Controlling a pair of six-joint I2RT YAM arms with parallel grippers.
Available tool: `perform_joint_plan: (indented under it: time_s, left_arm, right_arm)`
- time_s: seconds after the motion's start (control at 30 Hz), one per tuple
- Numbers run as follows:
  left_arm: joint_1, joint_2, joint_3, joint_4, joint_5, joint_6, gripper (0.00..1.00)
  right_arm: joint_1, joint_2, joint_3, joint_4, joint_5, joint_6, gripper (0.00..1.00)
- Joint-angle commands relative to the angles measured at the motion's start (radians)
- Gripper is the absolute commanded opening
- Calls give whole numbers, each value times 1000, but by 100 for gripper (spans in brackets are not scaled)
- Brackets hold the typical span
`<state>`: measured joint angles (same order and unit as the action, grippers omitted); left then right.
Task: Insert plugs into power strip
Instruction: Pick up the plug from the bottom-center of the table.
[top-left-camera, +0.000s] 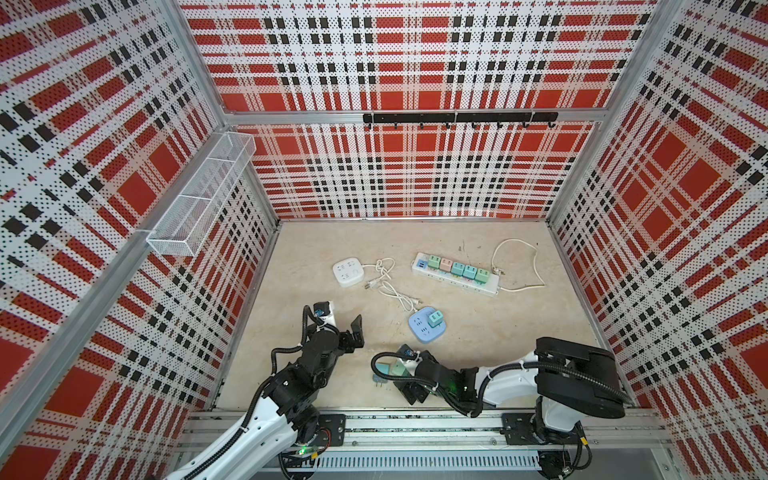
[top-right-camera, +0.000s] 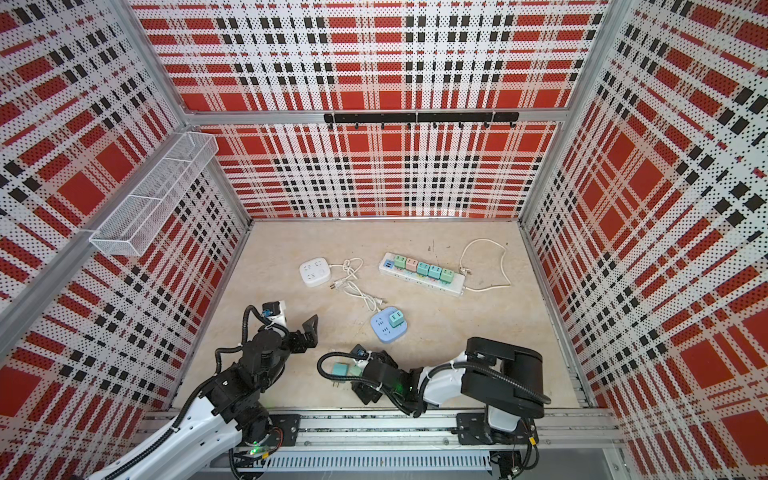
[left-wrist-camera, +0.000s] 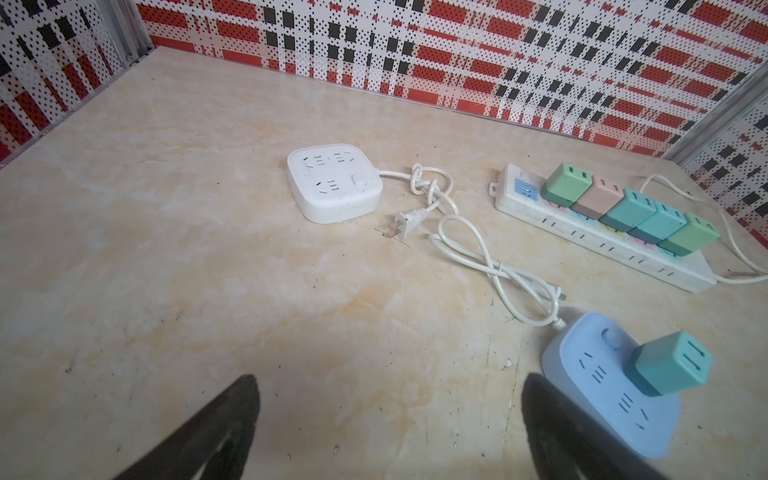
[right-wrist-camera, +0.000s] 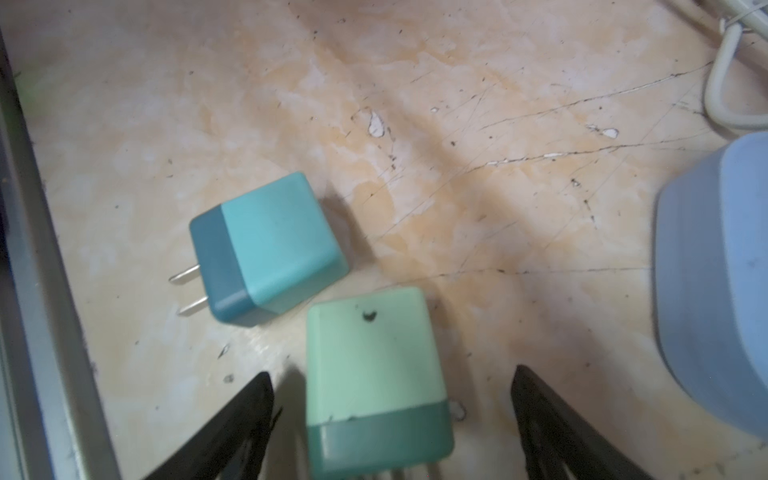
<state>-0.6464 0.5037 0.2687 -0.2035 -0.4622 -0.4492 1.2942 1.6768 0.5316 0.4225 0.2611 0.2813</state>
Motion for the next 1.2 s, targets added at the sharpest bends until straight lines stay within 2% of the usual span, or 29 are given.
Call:
perform_joint_plan:
  time_s: [0.0, 0.13, 0.27, 0.47, 0.6, 0.67, 0.83, 1.03, 1.17]
  left_arm:
    - [10, -6, -13, 0, -6, -25, 99]
    - [11, -5, -14, 1, -6, -26, 99]
    - [10, -4, -15, 5, -4, -25, 99]
    - [11, -8, -16, 23, -1, -4, 99]
    - [14, -33, -13, 7, -67, 17, 99]
    - [26, -58, -14, -1, -62, 7, 99]
    - [73, -108, 0, -57, 9, -17, 99]
    - [120, -158, 0, -3, 272, -12, 99]
    - [117, -132, 25, 30, 382, -57, 97]
  right_arm:
    - [-13, 40, 11, 17, -63, -7, 82]
    - [-14, 48, 7, 24, -72, -8, 65]
    - [-14, 44, -2, 31, -73, -4, 57]
    - [-14, -24, -46, 83, -58, -12, 47]
    - [-19, -114, -83, 111, -14, -42, 45]
    - [-29, -166, -97, 111, 5, -64, 43]
    - [-77, -300, -135, 110, 39, -116, 39]
    - [-106, -479, -166, 63, 103, -197, 36]
    - [-116, -592, -185, 33, 142, -247, 35]
